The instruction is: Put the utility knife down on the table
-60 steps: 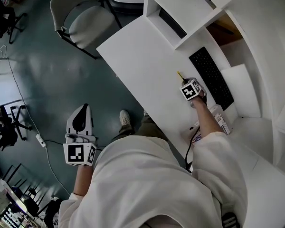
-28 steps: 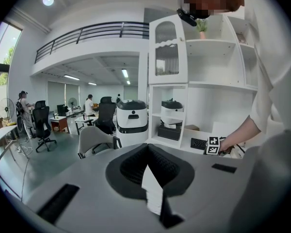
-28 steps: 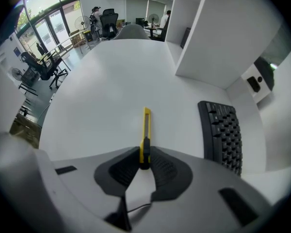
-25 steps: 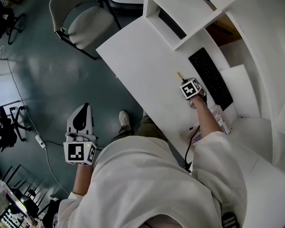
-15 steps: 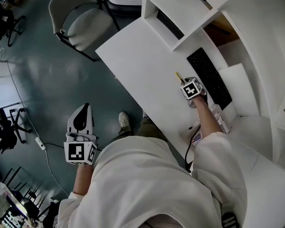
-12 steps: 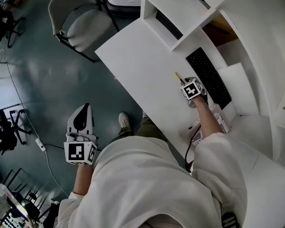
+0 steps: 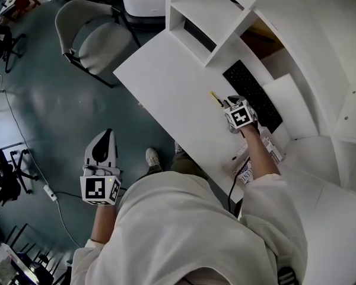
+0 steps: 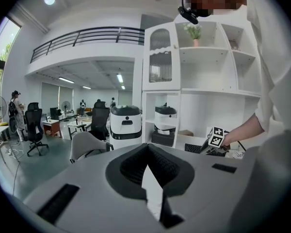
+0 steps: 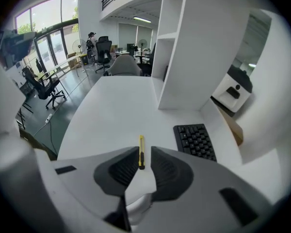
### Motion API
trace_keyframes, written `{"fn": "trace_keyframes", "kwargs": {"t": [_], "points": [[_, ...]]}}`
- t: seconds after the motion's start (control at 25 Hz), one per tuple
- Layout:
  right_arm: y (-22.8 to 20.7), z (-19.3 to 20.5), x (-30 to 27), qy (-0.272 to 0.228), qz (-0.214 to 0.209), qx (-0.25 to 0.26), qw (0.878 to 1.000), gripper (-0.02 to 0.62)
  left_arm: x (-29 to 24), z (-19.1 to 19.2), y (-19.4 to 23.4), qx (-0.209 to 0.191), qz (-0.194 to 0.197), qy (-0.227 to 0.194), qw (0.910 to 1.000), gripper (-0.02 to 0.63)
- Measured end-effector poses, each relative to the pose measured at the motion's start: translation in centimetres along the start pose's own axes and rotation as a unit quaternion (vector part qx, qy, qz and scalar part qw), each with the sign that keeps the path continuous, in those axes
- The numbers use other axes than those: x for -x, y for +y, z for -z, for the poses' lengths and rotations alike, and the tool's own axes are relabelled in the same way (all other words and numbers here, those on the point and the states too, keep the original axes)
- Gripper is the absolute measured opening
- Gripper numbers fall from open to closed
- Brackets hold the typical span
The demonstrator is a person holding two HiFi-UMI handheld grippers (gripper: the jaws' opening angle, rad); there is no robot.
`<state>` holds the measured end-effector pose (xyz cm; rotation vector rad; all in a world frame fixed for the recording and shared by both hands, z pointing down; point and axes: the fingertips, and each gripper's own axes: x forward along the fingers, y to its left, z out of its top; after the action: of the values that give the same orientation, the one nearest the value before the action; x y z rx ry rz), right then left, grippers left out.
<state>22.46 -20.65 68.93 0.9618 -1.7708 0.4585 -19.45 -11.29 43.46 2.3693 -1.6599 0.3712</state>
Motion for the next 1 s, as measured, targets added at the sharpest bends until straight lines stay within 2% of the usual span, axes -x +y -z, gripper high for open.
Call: {"fn": "trace_keyframes", "kwargs": {"t": [0.28, 0.48, 0.72, 1.0], "points": [[-0.5, -1.8, 6.2, -0.061, 0.035, -0.034, 0.997, 0.077, -0.5, -1.0, -1.0, -0.003, 0.026, -0.021, 0.9994, 0.001], [-0.7, -2.7, 11.2, -0.120, 0.074, -0.060, 0.988, 0.072, -0.8, -1.8, -1.9, -0.008, 0.046, -0.035, 0.9983, 0.002], [-0.7, -3.2, 17.3, -0.188, 0.116, -0.088, 0.971, 0.063, -1.3, -2.6, -3.3, -0.013, 0.066, -0.048, 0.9966, 0.002], [-0.1, -3.4, 24.0, -0.262, 0.164, -0.116, 0.944, 0.035, -1.5, -3.6, -4.0, -0.017, 0.077, -0.061, 0.9950, 0.002]]}}
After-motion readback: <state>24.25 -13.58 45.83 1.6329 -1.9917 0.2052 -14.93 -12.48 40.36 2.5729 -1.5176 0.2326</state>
